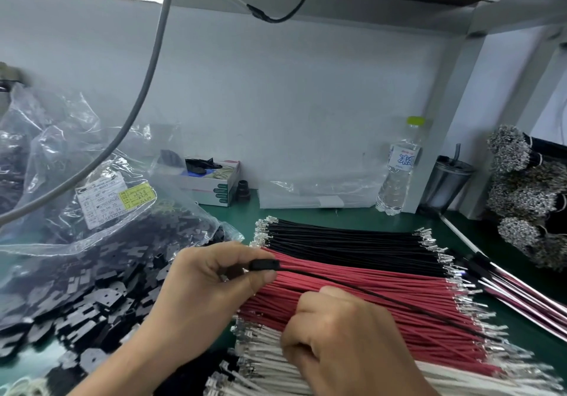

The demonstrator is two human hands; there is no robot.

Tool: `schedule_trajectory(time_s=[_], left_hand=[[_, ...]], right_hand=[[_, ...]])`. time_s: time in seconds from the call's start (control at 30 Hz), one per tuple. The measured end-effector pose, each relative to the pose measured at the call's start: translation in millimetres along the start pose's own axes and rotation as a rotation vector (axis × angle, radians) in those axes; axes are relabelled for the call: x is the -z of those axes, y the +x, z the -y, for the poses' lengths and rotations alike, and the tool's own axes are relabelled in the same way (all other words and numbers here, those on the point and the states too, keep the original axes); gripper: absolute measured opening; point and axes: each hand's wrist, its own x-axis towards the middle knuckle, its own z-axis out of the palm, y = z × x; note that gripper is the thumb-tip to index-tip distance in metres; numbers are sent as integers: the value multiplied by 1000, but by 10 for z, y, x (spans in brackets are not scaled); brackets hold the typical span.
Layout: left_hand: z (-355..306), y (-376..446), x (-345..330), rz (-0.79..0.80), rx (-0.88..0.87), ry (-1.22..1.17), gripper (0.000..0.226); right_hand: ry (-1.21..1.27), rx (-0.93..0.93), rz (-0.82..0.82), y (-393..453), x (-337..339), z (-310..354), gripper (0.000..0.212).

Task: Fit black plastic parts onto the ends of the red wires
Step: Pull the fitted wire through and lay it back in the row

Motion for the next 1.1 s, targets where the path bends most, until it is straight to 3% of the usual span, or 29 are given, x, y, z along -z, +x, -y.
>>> schedule_trajectory(time_s=[0.17,0.3,0.37,0.43,0.53,1.1], left_hand=[[-12,2,15,-2,15,-8,21],[-54,30,25,-1,73,-134,22],[-92,32,11,0,94,-209,23],[-141,22,-12,-9,109,-265,23],[-198,8,-48,6,139,-313,23],[-219,15,49,46,191,-269,23]], right_hand=[[149,-102,-2,-2,2,10,8],[463,-167,-175,-1,115,-108,9],[542,-203,-368,-4,177,-182,9],[465,-210,-462,-17,182,-217,13],[370,-216,-476,-30,135,-244,15],[321,-114,-608,-34,109,-306,15]])
